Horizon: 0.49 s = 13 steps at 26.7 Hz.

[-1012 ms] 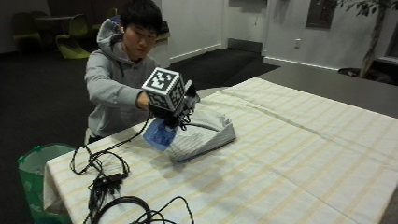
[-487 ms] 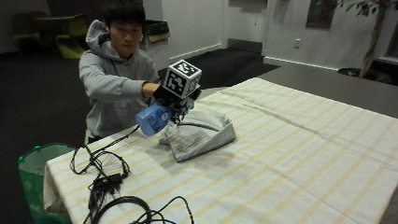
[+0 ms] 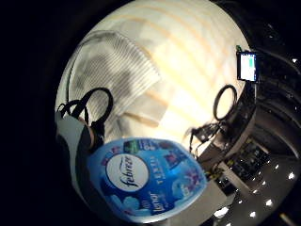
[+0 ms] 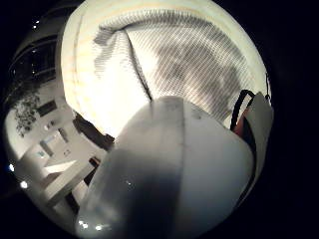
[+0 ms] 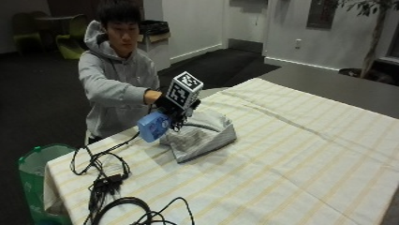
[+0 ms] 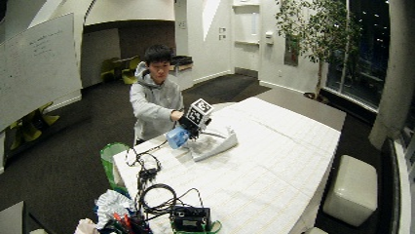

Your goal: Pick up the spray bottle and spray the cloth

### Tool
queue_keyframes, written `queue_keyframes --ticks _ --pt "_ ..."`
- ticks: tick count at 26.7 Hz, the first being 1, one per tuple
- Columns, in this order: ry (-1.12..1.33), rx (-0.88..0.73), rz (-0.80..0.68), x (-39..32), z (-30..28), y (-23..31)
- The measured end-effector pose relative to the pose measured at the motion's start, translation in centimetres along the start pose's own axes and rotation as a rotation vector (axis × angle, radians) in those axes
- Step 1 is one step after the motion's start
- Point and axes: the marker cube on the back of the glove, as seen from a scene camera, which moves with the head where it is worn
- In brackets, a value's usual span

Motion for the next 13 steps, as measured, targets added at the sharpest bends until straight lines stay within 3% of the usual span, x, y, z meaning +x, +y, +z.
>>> queue_keyframes --ticks 7,13 --pt "0.016 0.041 0.000 -0.7 -3.0 2.2" --pt "0.018 0.019 -0.001 -1.3 -1.4 1.5"
